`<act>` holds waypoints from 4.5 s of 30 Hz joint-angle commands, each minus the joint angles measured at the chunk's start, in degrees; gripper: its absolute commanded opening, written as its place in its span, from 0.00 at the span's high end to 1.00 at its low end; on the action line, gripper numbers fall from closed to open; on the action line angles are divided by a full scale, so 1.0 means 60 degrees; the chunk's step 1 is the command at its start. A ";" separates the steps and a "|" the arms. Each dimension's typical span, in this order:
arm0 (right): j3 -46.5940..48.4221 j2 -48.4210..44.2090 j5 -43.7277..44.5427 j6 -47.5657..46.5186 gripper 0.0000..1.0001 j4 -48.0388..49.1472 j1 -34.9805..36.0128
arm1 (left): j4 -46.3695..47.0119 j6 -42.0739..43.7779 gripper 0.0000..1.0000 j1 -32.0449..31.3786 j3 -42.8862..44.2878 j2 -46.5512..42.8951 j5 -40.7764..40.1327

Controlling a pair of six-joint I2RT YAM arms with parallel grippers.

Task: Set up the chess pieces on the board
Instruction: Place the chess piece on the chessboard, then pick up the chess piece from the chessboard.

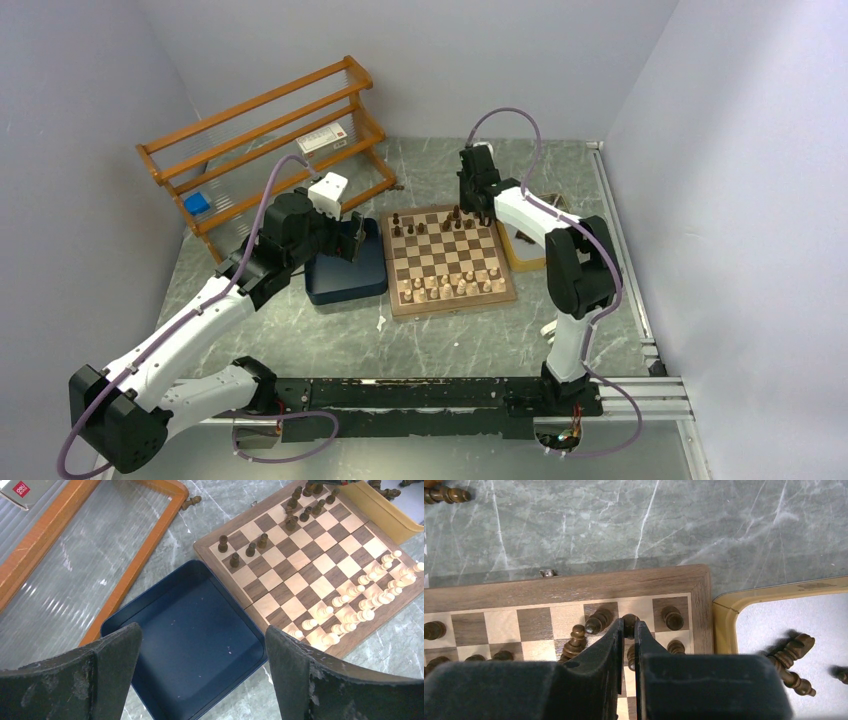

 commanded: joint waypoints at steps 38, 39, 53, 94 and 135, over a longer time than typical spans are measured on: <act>0.0124 0.0584 0.0651 -0.0224 0.87 0.0063 0.0248 | 0.0076 0.0109 0.03 -0.0023 0.0068 -0.0167 -0.0032; 0.0153 0.0575 0.0651 -0.0224 0.86 0.0048 0.0257 | 0.0076 0.0113 0.03 -0.0020 0.0068 -0.0171 -0.0033; 0.0468 0.0662 0.0663 -0.0190 0.82 -0.0212 0.0249 | 0.0076 0.0117 0.03 -0.0023 0.0068 -0.0147 -0.0018; 0.0036 -0.0827 -0.1352 0.0237 0.62 -0.0132 0.0795 | 0.0063 0.0102 0.03 -0.0011 0.0053 -0.0266 0.0038; 0.2018 0.1593 0.1630 0.2515 0.67 -0.2011 0.1462 | 0.0046 0.0092 0.03 -0.0088 0.0039 -0.0525 -0.0032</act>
